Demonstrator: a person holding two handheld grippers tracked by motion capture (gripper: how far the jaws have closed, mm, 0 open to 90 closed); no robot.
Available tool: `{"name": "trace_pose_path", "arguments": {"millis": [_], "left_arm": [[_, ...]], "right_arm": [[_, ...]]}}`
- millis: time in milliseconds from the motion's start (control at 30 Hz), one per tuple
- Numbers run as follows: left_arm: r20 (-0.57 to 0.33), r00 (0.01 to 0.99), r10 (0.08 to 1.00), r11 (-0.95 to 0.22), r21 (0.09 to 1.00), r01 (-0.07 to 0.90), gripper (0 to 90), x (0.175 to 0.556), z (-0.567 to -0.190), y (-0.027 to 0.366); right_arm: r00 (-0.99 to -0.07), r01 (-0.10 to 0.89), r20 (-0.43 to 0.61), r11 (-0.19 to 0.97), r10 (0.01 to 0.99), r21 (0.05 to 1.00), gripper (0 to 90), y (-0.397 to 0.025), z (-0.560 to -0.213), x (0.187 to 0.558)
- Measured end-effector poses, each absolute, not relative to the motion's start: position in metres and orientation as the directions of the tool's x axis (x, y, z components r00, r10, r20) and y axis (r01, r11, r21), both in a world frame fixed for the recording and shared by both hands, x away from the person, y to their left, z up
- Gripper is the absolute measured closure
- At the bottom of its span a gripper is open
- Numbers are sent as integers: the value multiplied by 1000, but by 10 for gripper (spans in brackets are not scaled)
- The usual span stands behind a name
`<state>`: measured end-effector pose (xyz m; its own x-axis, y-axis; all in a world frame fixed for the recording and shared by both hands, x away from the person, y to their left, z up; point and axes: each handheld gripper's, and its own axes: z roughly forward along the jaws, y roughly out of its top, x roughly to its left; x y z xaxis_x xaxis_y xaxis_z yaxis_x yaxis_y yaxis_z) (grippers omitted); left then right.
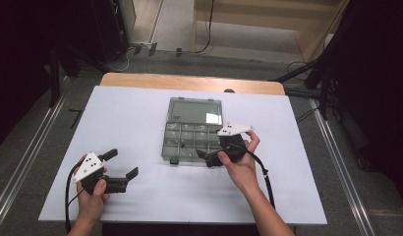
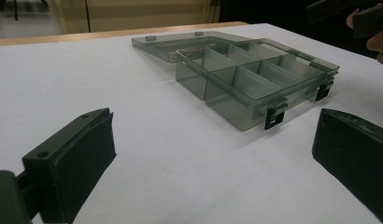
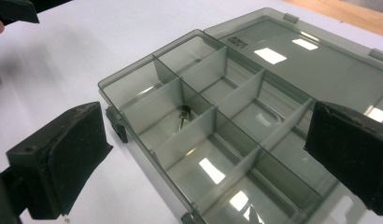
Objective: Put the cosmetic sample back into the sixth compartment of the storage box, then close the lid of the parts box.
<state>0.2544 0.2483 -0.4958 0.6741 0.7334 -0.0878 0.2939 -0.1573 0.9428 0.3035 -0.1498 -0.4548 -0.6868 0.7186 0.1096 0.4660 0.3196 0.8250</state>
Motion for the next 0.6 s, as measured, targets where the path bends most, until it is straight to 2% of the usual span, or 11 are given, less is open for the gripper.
{"name": "trace_pose_path", "arguments": {"millis": [300, 400, 600], "left_arm": [[-65, 669, 741, -180, 939, 292, 0, 256, -493, 243], [-93, 671, 735, -157, 940, 303, 0, 259, -490, 239], [-87, 685, 723, -167, 940, 296, 0, 267, -482, 226]], "right_arm": [[-665, 464, 132, 268, 735, 845, 0, -168, -456, 298], [-658, 462, 129, 262, 742, 847, 0, -173, -454, 298], [-642, 457, 133, 237, 755, 858, 0, -186, -448, 301]]}}
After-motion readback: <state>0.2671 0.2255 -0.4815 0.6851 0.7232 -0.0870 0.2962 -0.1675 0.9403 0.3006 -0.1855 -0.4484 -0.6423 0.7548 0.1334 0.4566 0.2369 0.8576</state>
